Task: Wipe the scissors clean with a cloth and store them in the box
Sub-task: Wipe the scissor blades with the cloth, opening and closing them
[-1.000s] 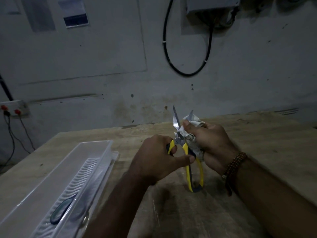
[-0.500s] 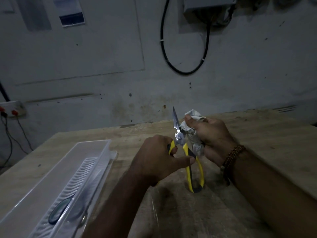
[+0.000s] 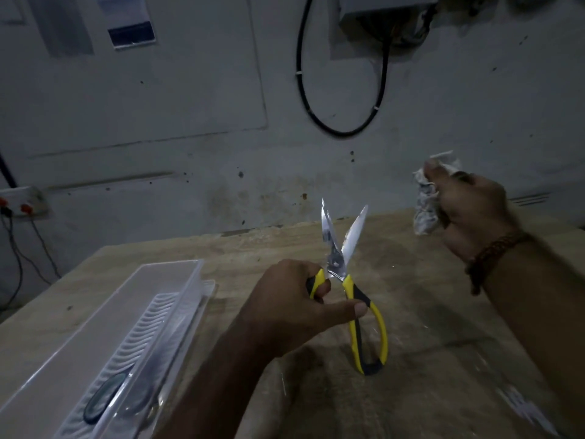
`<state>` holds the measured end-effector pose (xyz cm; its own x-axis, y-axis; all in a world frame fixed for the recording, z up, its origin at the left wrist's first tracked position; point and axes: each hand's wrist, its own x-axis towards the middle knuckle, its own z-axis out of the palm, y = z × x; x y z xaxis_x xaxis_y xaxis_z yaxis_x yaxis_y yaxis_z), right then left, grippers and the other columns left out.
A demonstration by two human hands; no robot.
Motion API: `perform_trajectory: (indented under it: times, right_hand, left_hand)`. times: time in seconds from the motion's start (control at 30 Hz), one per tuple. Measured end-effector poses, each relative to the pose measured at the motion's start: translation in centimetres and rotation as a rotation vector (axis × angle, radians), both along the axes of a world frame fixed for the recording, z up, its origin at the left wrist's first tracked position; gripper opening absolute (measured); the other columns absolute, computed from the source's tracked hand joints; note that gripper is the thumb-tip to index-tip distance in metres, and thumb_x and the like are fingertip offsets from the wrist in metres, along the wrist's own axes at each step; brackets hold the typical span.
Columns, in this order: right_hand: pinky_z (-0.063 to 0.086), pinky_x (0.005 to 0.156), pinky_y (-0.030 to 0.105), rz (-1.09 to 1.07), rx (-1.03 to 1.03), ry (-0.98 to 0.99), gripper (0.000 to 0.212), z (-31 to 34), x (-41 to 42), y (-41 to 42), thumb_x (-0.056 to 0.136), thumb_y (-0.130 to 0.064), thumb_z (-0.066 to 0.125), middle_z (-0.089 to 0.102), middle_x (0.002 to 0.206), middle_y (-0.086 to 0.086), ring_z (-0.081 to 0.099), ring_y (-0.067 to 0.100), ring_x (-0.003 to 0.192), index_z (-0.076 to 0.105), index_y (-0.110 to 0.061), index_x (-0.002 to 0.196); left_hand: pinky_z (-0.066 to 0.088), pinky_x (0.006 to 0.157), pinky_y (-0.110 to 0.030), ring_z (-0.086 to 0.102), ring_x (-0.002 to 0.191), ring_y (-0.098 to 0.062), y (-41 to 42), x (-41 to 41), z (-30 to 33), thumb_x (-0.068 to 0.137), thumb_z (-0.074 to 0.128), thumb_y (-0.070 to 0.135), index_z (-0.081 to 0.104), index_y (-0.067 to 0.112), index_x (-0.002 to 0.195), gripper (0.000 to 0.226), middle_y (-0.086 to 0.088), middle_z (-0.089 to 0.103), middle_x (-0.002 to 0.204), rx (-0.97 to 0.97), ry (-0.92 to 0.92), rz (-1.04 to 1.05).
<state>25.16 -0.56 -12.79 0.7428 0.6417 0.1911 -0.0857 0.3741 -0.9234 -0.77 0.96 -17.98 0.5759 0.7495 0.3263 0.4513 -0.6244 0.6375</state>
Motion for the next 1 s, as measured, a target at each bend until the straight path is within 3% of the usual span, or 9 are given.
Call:
perform_trajectory:
  times: [0.07,0.2,0.27,0.4,0.5,0.67,0.8,0.9,1.0]
  right_hand:
    - [0.050,0.042,0.024,-0.063,0.070,-0.110,0.013,0.6,-0.8,-0.7,0.093,-0.026,0.075,0.066,0.072,0.005,0.060,0.008,0.045,0.073,-0.015,0.085]
    - [0.056,0.048,0.039,-0.154,0.120,-0.561,0.014,1.6,-3.0,-2.2,0.089,-0.026,0.078,0.075,0.079,0.014,0.064,0.015,0.056,0.077,-0.013,0.092]
    - [0.057,0.048,0.031,-0.087,0.116,-0.711,0.015,1.9,-4.2,-3.0,0.088,-0.025,0.079,0.077,0.080,0.006,0.068,0.011,0.056,0.079,-0.015,0.098]
    - [0.049,0.079,0.011,0.046,0.046,-1.179,0.027,1.6,-8.0,-4.0,0.078,-0.021,0.086,0.064,0.103,-0.003,0.064,0.005,0.091,0.079,-0.021,0.104]
    - [0.045,0.074,0.015,0.159,-0.031,-1.442,0.034,-0.1,-9.8,-3.1,0.074,-0.017,0.088,0.062,0.100,-0.002,0.060,0.011,0.091,0.082,-0.021,0.108]
    - [0.045,0.068,0.026,0.077,0.093,-1.431,0.012,-1.6,-9.5,-1.6,0.078,-0.020,0.084,0.072,0.080,-0.004,0.061,0.015,0.076,0.083,-0.022,0.090]
    - [0.036,0.063,0.021,0.023,0.127,-1.403,0.009,-1.8,-9.6,-0.9,0.075,-0.018,0.086,0.069,0.072,-0.001,0.060,0.017,0.069,0.085,-0.017,0.083]
    - [0.041,0.063,0.015,0.023,0.157,-1.348,0.012,-1.7,-9.3,-0.4,0.074,-0.018,0.089,0.073,0.076,-0.002,0.063,0.014,0.070,0.085,-0.015,0.084]
    - [0.055,0.067,0.022,0.066,0.165,-1.261,0.017,-1.6,-9.3,-0.2,0.075,-0.022,0.090,0.078,0.081,-0.002,0.069,0.010,0.073,0.086,-0.015,0.089]
  left_hand:
    - [0.036,0.048,-0.026,0.039,0.044,-0.005,0.3,0.0,0.0,0.070,0.090,0.054,0.048,0.023,0.057,0.054,0.011,0.042,0.047,-0.031,-0.005,-0.009]
    - [0.040,0.049,-0.030,0.044,0.043,-0.010,0.3,-0.2,-0.1,0.071,0.092,0.050,0.047,0.023,0.055,0.055,0.010,0.046,0.046,-0.081,-0.014,0.006]
    - [0.042,0.049,-0.031,0.047,0.044,-0.012,0.3,-0.1,0.0,0.070,0.092,0.050,0.048,0.023,0.055,0.054,0.007,0.049,0.048,-0.093,-0.017,0.017]
    - [0.038,0.046,-0.027,0.042,0.043,-0.008,0.1,-0.1,0.2,0.072,0.092,0.048,0.050,0.024,0.055,0.051,0.010,0.046,0.047,-0.088,-0.023,0.018]
    - [0.032,0.043,-0.021,0.040,0.043,-0.004,-0.1,-0.1,0.2,0.072,0.090,0.050,0.054,0.019,0.056,0.050,-0.001,0.049,0.049,-0.017,-0.009,0.014]
    - [0.034,0.043,-0.021,0.043,0.043,-0.009,-0.1,0.1,0.1,0.073,0.088,0.053,0.053,0.022,0.056,0.050,0.004,0.046,0.049,0.080,0.013,0.032]
    - [0.036,0.045,-0.021,0.045,0.047,-0.010,-0.1,0.2,-0.1,0.073,0.087,0.055,0.053,0.023,0.057,0.049,0.005,0.047,0.050,0.118,0.021,0.051]
    - [0.036,0.045,-0.021,0.045,0.047,-0.009,0.0,0.2,-0.1,0.073,0.086,0.056,0.051,0.027,0.056,0.049,0.006,0.046,0.049,0.116,0.033,0.063]
    - [0.036,0.043,-0.020,0.044,0.044,-0.008,0.3,0.0,-0.1,0.072,0.084,0.060,0.052,0.026,0.058,0.049,0.007,0.047,0.050,0.118,0.044,0.086]
